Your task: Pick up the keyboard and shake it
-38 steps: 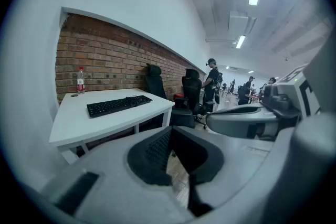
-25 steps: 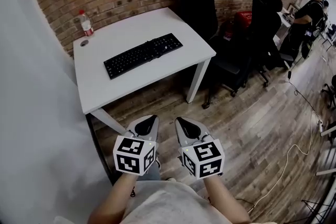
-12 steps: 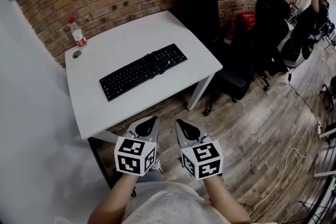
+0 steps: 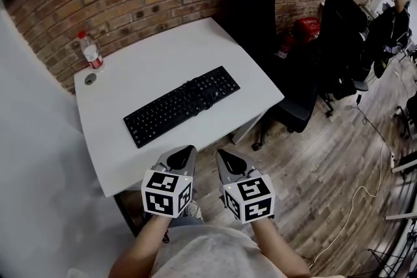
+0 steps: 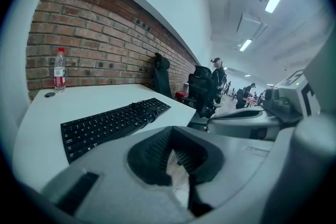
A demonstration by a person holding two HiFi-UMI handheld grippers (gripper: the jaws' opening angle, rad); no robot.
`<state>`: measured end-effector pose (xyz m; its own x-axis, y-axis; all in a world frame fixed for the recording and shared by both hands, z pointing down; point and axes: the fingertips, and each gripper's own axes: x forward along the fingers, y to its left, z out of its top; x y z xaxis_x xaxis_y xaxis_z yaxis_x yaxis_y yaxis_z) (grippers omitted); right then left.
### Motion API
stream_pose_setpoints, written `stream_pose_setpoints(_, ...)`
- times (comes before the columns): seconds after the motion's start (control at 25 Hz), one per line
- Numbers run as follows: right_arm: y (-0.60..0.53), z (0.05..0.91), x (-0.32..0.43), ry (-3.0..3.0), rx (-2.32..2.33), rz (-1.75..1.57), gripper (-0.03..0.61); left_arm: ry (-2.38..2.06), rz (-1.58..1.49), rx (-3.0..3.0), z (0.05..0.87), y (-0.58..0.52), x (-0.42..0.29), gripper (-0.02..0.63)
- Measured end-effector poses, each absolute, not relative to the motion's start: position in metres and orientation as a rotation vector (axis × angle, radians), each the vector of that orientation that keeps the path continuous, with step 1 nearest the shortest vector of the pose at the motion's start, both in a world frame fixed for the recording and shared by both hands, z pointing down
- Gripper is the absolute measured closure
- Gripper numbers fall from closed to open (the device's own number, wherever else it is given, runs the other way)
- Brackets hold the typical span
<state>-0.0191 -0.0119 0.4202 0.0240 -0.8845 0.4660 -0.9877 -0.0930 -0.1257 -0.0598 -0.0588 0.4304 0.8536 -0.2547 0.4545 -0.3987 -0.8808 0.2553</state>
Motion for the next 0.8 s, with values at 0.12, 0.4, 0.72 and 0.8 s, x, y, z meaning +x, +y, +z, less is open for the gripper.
stream_pose_setpoints(0.12, -0.028, 0.42, -0.015, -1.929, 2.068, 0.638, 0.566, -0.48, 0.584, 2.684, 0.432, -0.075, -0.056, 0.621)
stream_pose_setpoints(0.4, -0.061, 0.423, -0.006, -1.93, 2.056, 0.621, 0.566, -0.491, 0.563, 2.674, 0.436, -0.107, -0.049, 0.621)
stream_pose_setpoints(0.72, -0.096, 0.43, 0.012, -1.99, 2.007, 0.596, 0.566, -0.579, 0.56, 2.655, 0.444, -0.139, -0.039, 0.621)
stream_pose_setpoints(0.8, -0.106, 0.431, 0.019, -2.017, 1.982, 0.589, 0.566, -0.617, 0.556, 2.648, 0.446, -0.148, -0.035, 0.621)
